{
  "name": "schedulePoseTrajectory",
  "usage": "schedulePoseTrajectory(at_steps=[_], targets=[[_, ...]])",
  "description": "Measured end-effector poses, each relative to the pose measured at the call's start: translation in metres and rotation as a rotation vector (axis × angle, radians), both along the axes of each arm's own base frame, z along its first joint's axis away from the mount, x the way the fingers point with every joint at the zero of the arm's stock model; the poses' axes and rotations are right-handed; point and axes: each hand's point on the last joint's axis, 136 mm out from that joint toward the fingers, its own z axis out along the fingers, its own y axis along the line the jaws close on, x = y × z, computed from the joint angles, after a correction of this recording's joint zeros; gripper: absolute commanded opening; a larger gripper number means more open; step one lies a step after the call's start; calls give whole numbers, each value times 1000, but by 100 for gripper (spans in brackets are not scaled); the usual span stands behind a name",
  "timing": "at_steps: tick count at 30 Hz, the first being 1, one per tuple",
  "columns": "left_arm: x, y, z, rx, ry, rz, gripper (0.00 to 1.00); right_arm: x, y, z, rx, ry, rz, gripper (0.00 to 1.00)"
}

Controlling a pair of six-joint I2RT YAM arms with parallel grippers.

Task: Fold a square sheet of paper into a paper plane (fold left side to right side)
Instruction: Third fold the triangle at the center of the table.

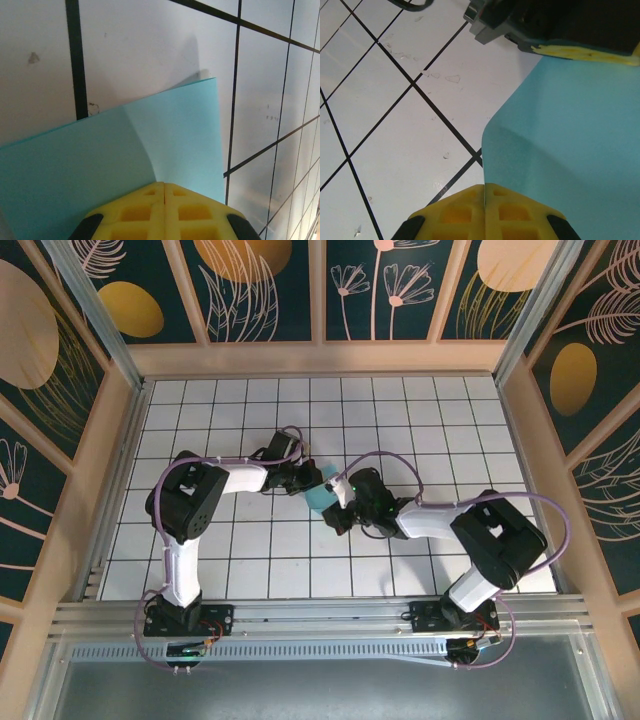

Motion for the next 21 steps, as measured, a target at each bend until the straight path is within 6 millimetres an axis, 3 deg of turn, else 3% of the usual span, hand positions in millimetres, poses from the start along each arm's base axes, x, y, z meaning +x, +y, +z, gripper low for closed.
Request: schedulePoseTrajectory(at_steps=[21], targets=[[5,-1,-1,30,-44,-28,0,26,-14,-10,3,140,-106,0]])
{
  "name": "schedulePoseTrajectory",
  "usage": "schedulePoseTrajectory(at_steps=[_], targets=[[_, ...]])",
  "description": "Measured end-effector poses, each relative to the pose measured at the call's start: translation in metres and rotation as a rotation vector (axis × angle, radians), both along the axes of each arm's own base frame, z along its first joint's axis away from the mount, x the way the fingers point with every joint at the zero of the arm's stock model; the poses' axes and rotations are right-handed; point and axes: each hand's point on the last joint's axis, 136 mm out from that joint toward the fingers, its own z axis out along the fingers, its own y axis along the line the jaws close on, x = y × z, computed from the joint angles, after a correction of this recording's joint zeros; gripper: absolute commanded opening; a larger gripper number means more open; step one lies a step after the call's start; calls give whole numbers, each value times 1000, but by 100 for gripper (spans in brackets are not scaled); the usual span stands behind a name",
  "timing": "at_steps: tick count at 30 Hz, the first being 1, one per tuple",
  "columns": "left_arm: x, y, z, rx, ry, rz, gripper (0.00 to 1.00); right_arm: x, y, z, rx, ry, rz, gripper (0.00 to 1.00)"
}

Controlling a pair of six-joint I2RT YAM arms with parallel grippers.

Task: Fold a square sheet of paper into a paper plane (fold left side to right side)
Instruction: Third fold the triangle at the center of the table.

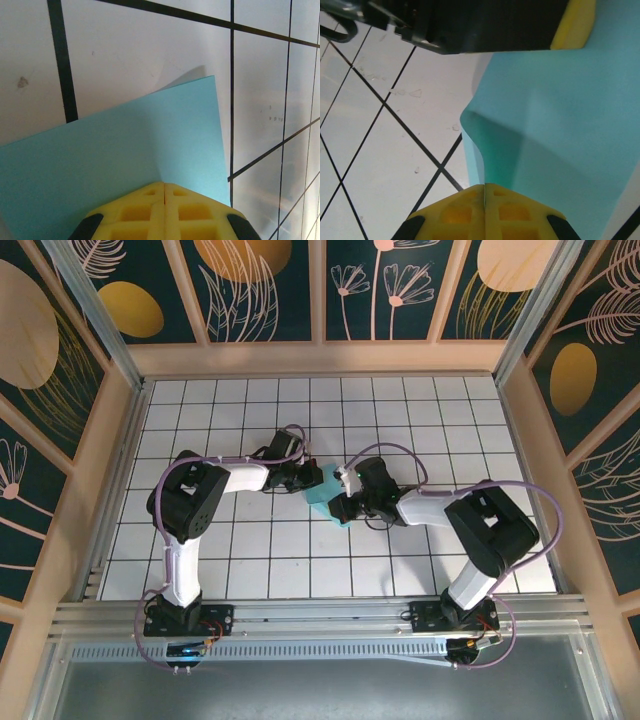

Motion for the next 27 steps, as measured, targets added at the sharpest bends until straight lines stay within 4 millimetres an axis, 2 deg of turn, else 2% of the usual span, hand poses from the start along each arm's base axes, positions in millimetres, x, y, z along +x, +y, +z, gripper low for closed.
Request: schedulePoseTrajectory(at_steps=[11,27], targets=[[1,0,0,2,-1,1,0,15,-6,-7,-44,-6,-53,0],[2,-2,0,3,-5,-3,0,24,-14,-9,-71,-24,-96,0]])
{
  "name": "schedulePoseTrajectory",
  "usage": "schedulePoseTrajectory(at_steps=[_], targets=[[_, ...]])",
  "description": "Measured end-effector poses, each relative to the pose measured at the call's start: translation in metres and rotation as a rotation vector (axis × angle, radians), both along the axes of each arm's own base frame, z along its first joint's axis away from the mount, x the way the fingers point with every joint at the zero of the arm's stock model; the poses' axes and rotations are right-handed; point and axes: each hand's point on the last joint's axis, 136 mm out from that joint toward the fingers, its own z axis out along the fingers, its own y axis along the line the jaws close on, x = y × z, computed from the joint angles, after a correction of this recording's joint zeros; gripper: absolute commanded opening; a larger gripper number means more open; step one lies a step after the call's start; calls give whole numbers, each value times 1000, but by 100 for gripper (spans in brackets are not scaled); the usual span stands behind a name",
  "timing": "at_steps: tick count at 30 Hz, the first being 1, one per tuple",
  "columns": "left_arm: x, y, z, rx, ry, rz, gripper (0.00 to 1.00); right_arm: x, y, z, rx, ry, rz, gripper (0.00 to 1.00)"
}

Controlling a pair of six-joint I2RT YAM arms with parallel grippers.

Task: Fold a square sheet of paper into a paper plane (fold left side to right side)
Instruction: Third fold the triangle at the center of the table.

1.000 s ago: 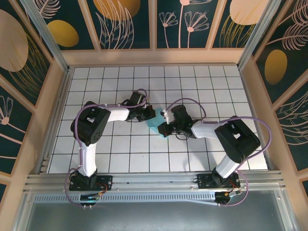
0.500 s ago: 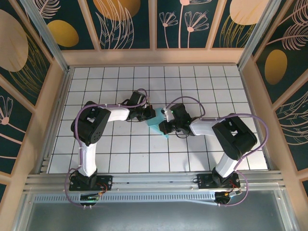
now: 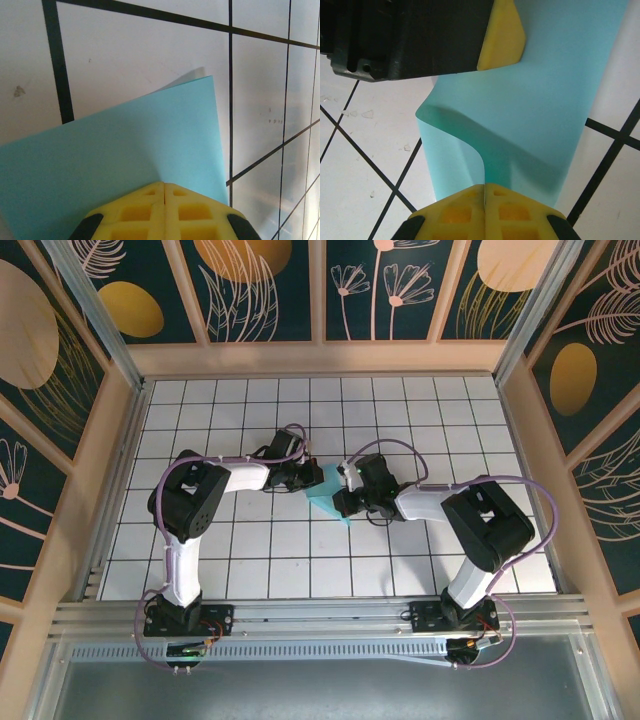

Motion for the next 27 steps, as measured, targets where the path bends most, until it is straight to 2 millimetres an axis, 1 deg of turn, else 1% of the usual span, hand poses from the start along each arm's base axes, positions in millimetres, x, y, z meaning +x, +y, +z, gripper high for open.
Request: schedulePoseTrajectory(at_steps=[27], targets=[[1,0,0,1,-2,-2,0,7,-5,-5,-27,-4,-30,0]])
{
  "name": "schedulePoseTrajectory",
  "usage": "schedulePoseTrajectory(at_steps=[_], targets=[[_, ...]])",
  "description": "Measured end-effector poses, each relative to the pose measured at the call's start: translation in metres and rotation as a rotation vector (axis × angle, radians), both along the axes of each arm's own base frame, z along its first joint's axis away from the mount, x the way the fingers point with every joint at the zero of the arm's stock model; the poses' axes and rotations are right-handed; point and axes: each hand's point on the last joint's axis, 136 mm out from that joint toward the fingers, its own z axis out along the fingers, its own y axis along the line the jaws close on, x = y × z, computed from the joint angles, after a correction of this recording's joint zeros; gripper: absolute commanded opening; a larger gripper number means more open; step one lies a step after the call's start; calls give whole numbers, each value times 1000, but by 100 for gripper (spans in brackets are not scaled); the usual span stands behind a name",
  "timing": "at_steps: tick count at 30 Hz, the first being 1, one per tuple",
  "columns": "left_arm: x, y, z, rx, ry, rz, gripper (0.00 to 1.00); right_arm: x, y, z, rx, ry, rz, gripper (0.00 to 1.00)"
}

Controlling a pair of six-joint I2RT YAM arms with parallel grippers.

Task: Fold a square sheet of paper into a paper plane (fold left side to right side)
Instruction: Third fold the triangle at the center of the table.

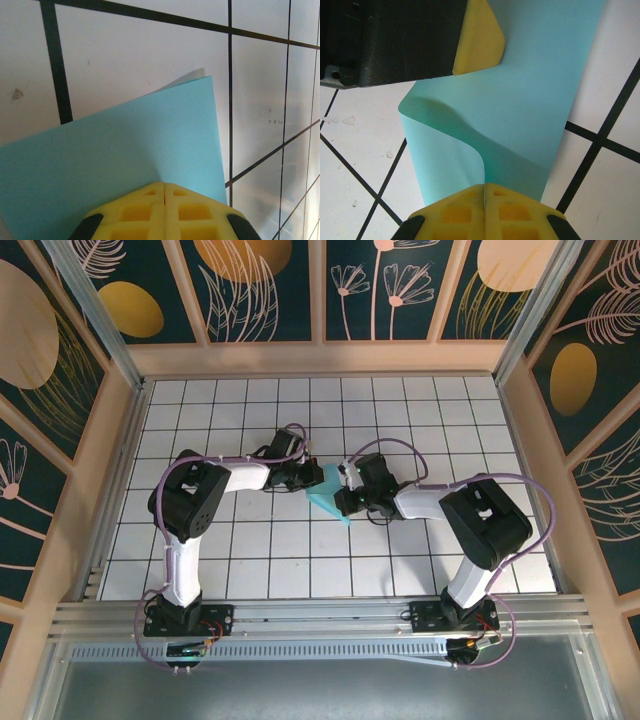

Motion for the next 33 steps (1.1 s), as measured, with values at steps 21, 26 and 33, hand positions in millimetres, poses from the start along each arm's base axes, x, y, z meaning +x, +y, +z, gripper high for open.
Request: schedulePoseTrajectory(at_steps=[21,26,33], targets=[[0,0,0,0,0,0,0,3,0,-2,-8,0,-7,0],[0,0,0,0,0,0,0,3,0,-5,-13,7,-6,0],[2,1,2,11,-8,7,9,2,-1,-9,-18,15,-5,0]])
